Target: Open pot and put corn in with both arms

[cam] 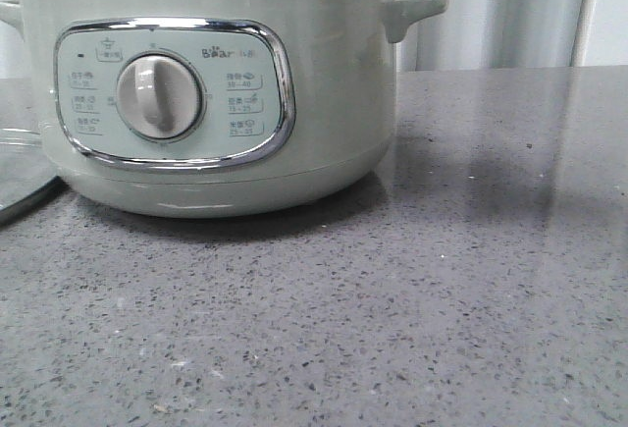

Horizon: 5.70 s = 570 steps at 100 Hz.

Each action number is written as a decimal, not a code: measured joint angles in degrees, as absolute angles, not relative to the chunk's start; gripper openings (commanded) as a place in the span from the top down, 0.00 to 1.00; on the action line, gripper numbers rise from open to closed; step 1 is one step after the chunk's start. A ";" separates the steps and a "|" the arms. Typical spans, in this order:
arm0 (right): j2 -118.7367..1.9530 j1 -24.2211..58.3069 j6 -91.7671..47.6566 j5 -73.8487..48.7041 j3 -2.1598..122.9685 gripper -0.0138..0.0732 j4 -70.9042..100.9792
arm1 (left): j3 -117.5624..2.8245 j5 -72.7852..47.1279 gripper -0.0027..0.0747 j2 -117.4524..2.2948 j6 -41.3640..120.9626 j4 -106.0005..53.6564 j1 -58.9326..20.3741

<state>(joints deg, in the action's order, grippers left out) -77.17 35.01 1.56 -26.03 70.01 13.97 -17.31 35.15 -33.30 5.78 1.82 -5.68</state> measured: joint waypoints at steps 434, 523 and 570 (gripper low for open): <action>0.69 35.01 1.44 -18.41 21.16 0.93 -5.22 | -8.38 -10.52 0.99 0.27 -2.36 -3.90 -5.68; 0.69 35.01 1.44 -18.53 21.16 0.93 -5.22 | 0.14 -19.16 0.99 0.27 5.42 -4.24 -2.18; 0.69 35.01 1.44 -18.53 21.16 0.93 -5.22 | 0.14 -19.16 0.99 0.27 6.13 -4.24 -2.18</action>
